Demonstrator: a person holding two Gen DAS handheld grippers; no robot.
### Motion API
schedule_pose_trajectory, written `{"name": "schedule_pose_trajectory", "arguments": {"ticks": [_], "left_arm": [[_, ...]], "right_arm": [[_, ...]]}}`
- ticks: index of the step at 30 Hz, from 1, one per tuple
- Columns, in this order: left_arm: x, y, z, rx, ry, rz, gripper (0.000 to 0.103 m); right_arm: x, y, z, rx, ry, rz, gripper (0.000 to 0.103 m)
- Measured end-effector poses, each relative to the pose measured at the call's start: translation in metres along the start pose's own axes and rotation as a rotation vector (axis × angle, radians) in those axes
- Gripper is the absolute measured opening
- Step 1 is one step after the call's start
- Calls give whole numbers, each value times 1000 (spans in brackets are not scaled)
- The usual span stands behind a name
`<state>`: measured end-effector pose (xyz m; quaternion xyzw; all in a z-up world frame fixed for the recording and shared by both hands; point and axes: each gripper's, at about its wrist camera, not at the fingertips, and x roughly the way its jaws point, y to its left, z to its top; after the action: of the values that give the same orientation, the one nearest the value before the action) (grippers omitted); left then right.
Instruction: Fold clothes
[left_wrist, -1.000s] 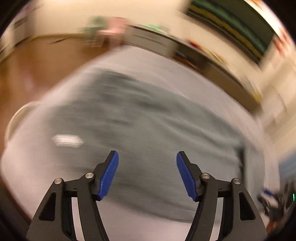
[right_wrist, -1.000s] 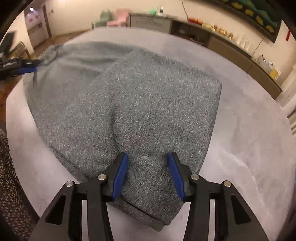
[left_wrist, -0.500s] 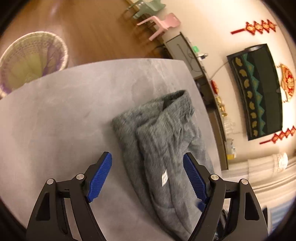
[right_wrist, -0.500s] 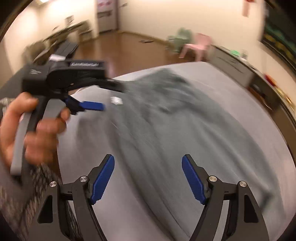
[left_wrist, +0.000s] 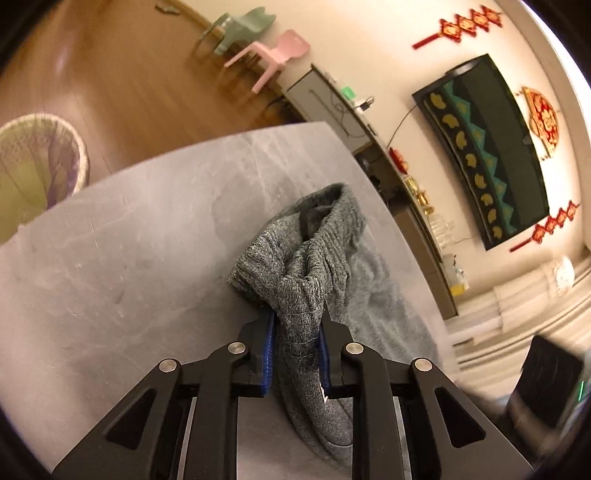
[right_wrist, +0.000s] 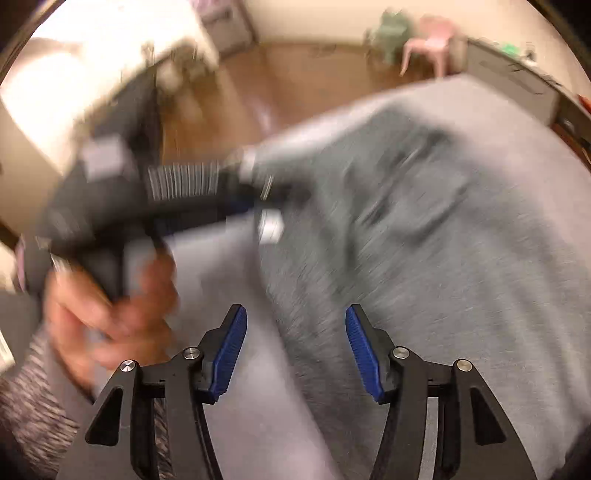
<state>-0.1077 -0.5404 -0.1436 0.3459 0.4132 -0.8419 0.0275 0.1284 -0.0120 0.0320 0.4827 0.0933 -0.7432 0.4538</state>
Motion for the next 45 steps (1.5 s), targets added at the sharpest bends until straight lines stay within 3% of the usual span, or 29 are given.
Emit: {"name": "schedule_pose_trajectory", "arguments": {"ticks": [3, 5, 8, 9, 10, 11, 12, 13, 15, 18, 22, 23, 25, 26, 28, 30, 33, 34, 36, 39, 42, 44, 45], "left_arm": [[-8, -32, -11, 130, -65, 39, 19], [-10, -54, -23, 233, -100, 69, 19], [-11, -84, -48, 415, -155, 153, 19], [-10, -89, -53, 450, -161, 168, 19], [-9, -96, -60, 496, -170, 194, 19], [-7, -104, -69, 565, -186, 232, 19], [-6, -112, -77, 630, -202, 266, 19], [-5, -119, -85, 684, -215, 287, 19], [-3, -130, -99, 774, -236, 314, 19], [0, -142, -115, 878, -260, 344, 19], [1, -148, -126, 955, -272, 351, 19], [2, -149, -128, 970, -270, 353, 19], [1, -150, -131, 990, -272, 347, 18], [-1, -151, -132, 997, -267, 328, 18], [-10, -156, -136, 1005, -201, 194, 18], [-19, -161, -140, 1009, -135, 60, 23], [-27, -166, -145, 1008, 5, -138, 24], [-26, -166, -146, 1002, 73, -195, 25], [-24, -166, -144, 976, 129, -253, 25], [-13, -162, -132, 872, 171, -257, 28], [10, -156, -124, 759, 239, -219, 29], [25, -150, -123, 727, 280, -178, 29], [32, -145, -122, 715, 302, -160, 29]], "right_arm": [[-31, -59, 2, 212, -33, -138, 57], [-21, -92, -1, 304, 39, -234, 56], [-20, -103, -3, 268, 116, -314, 55], [-24, -101, 0, 290, 153, -295, 55], [-35, -97, 6, 307, 137, -253, 55], [-46, -92, 12, 322, 110, -209, 63], [-59, -84, 23, 324, 82, -169, 77], [-70, -75, 34, 319, 56, -126, 83], [-86, -52, 58, 277, 37, -26, 83], [-71, -18, 92, 138, 146, -24, 85], [-26, 15, 96, 3, 387, -90, 85], [-18, 14, 97, -19, 410, -120, 85], [-8, 6, 100, -43, 414, -177, 54], [-13, -3, 103, -17, 380, -190, 33], [-39, -20, 111, 56, 244, -183, 27], [-93, -38, 93, 153, 114, -154, 27], [-166, -87, 22, 366, -41, -148, 27], [-175, -104, -4, 433, -52, -146, 27], [-177, -139, -54, 563, -59, -154, 27], [-166, -180, -104, 715, -58, -122, 28], [-173, -184, -119, 744, -118, -63, 31], [-174, -180, -118, 715, -120, -106, 38], [-179, -177, -116, 686, -114, -163, 47]]}}
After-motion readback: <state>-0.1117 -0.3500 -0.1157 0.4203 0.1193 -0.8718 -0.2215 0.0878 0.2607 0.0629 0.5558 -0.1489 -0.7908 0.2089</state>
